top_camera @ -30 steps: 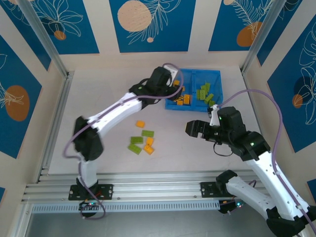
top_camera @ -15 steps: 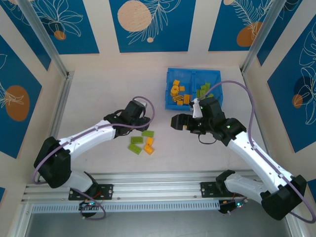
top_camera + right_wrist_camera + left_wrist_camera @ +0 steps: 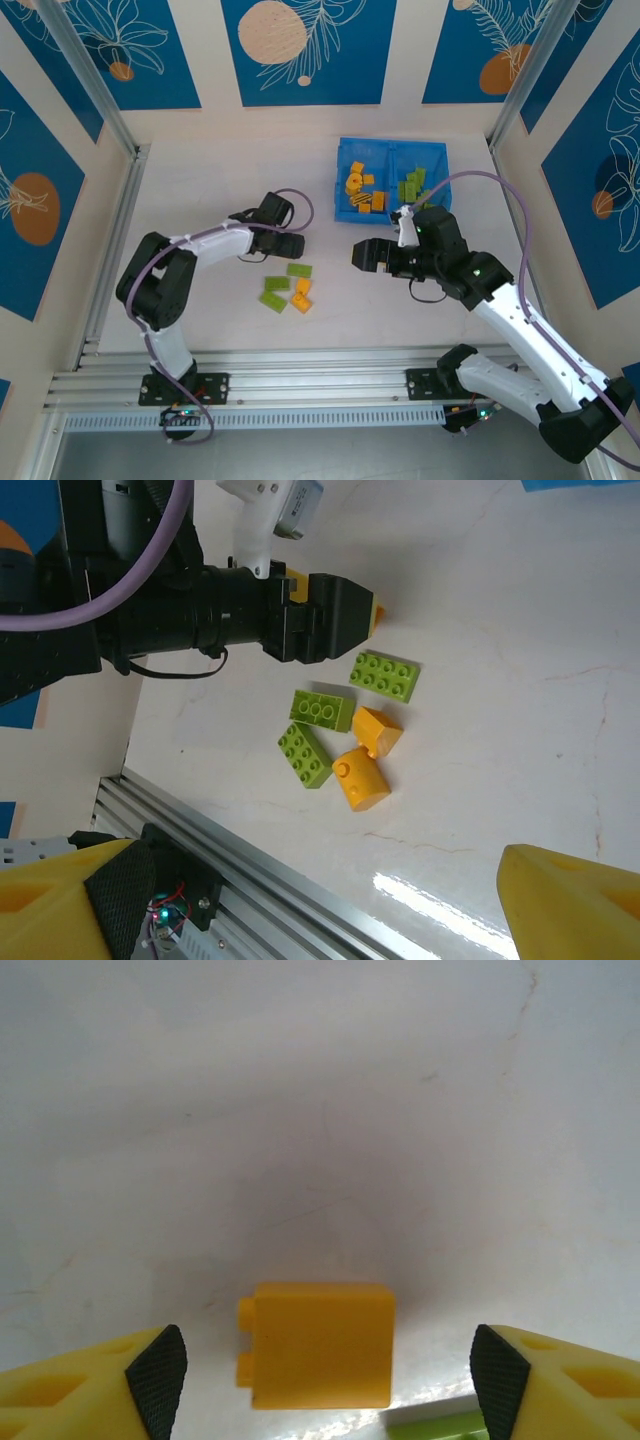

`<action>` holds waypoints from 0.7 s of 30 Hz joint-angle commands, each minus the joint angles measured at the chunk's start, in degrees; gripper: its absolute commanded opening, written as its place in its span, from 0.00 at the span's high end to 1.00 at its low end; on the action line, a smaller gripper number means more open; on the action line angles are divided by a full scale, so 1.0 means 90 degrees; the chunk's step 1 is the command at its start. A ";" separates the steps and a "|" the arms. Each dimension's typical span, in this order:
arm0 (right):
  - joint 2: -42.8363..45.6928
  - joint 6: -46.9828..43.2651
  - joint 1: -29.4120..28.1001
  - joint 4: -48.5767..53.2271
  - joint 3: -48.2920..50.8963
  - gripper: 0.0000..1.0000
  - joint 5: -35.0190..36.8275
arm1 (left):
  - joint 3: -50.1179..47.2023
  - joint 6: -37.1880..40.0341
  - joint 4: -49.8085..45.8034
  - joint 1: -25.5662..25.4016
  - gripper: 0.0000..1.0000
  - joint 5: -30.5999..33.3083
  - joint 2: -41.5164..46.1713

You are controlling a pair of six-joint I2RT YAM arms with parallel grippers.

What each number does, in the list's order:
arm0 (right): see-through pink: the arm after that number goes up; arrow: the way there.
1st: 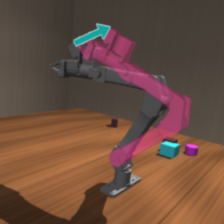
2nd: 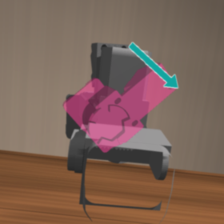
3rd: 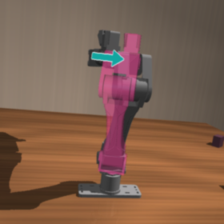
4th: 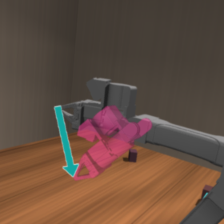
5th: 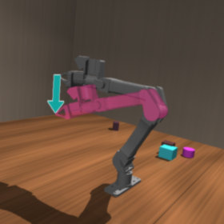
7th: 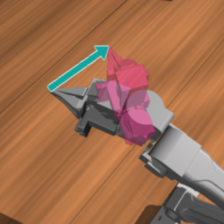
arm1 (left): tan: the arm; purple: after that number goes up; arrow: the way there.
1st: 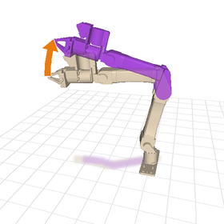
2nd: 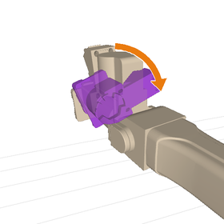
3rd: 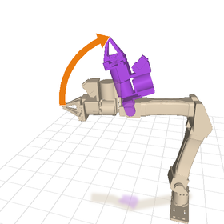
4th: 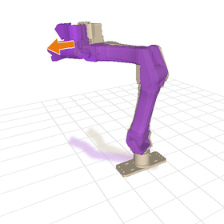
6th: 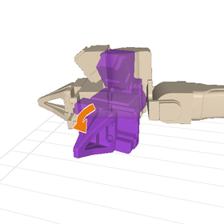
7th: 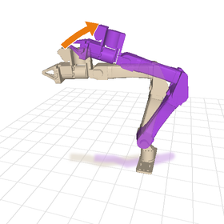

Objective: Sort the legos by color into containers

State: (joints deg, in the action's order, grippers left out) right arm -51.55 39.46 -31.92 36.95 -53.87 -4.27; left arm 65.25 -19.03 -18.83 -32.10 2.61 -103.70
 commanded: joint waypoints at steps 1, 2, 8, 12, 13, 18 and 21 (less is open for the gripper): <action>0.0077 0.0082 -0.0047 0.0134 0.0096 0.10 0.0152 | 0.0220 0.0045 -0.0114 0.0070 0.27 -0.0243 -0.0246; 0.0068 0.0078 -0.0052 0.0124 0.0080 0.09 0.0142 | 0.0229 0.0021 -0.0146 0.0080 0.28 -0.0206 -0.0292; -0.0099 0.0036 -0.0052 0.0085 -0.0028 0.10 0.0066 | 0.0065 -0.0019 -0.0076 0.0132 0.36 -0.0056 -0.0466; -0.0178 0.0046 -0.0052 0.0074 -0.0069 0.09 0.0033 | 0.0059 0.0053 -0.0196 0.0139 0.47 -0.0090 -0.0633; -0.0184 0.0059 -0.0054 0.0074 -0.0070 0.10 0.0033 | 0.0055 0.0058 -0.0250 0.0133 0.49 -0.0120 -0.0646; -0.0180 0.0116 -0.0058 0.0077 -0.0069 0.10 0.0055 | -0.0107 0.0136 -0.0393 0.0129 0.53 -0.0156 -0.0578; -0.0180 0.0142 -0.0069 0.0009 -0.0084 0.10 -0.0004 | -0.0122 0.0180 -0.0472 0.0137 0.56 -0.0212 -0.0563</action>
State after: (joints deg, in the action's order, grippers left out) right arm -53.39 39.66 -32.03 37.28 -53.63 -3.86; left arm 66.02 -18.55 -19.20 -31.40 2.26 -107.63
